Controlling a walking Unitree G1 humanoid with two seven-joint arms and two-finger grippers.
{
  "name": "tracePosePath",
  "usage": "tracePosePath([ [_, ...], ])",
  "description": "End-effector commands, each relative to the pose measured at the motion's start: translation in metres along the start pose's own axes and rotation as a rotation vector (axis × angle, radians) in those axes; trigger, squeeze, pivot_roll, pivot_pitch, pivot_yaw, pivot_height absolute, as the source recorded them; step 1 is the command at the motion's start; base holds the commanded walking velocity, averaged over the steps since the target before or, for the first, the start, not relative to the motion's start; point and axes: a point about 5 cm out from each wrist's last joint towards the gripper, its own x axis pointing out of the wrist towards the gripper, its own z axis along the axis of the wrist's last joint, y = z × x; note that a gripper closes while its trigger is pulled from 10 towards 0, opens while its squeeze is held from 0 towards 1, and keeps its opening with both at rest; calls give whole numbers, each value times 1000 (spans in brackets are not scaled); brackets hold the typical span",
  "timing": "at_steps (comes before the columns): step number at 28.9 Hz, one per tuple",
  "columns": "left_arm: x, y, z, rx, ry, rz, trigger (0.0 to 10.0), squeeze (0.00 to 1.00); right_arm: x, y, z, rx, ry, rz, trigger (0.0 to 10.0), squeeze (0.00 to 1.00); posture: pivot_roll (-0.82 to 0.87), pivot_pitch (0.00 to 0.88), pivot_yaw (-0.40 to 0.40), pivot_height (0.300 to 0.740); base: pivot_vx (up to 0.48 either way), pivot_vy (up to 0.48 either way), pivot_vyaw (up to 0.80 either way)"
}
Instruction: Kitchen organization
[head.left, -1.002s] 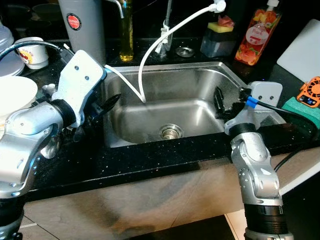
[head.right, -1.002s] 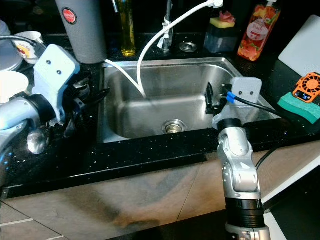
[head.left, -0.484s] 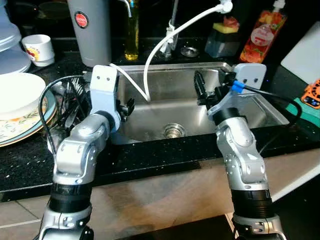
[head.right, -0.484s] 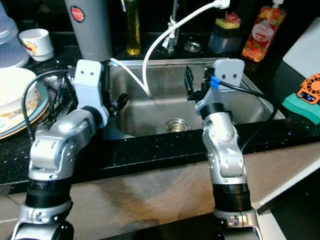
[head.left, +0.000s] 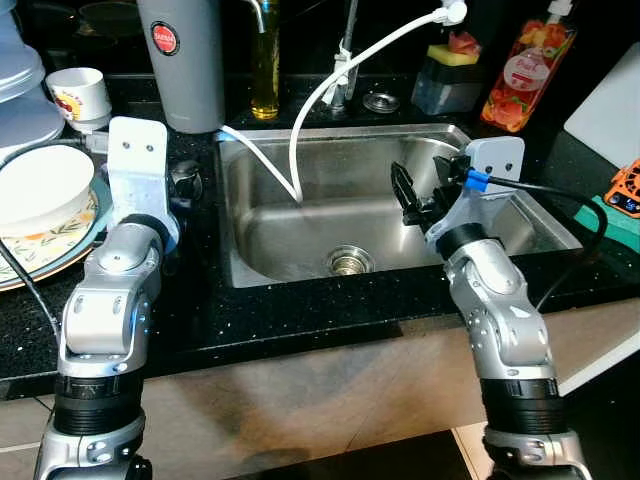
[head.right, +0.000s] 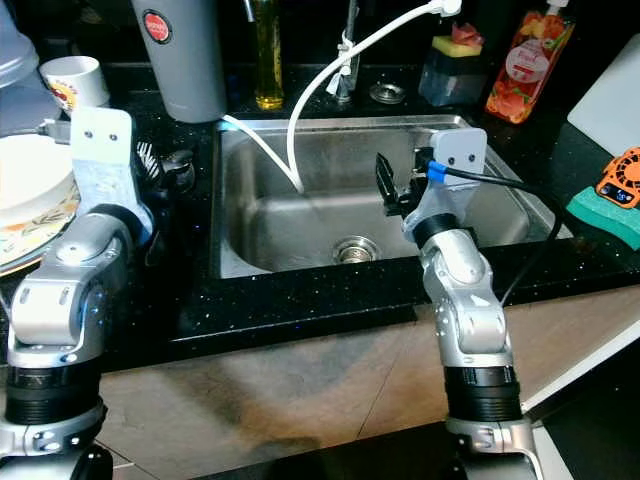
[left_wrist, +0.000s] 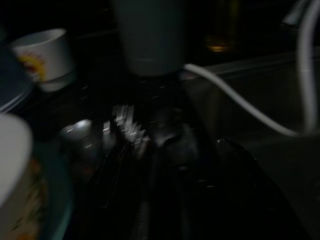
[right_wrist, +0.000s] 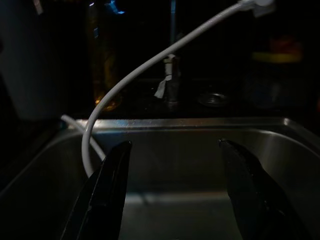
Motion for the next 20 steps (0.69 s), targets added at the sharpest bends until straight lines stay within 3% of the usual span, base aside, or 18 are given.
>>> tracePosePath([
  [1, 0, -6, 4, 7, -24, -25, 10000, 0, -1, -9, -2, 36, 16, -38, 10000, 0, 101, 23, -47, 740, 0, 0, 0],
  [8, 1, -14, 5, 16, -43, -62, 10000, 0, -3, -16, -2, 25, 9, -86, 10000, 0, 101, 23, -47, 740, 0, 0, 0],
  [14, 2, -16, -1, -3, 73, -85, 10000, 0, -4, -16, -1, 3, 0, -89, 10000, 0, 96, 28, -37, 740, 0, 0, 0],
  [17, 4, -9, -3, -79, 129, -28, 10000, 0, -4, -16, 0, 4, -1, -86, 10000, 0, 99, 34, -35, 740, 0, 0, 0],
  [20, 4, -13, -11, -125, 180, -25, 10000, 0, -4, -16, -1, 7, 3, -89, 10000, 0, 103, 38, -38, 740, 0, 0, 0],
])
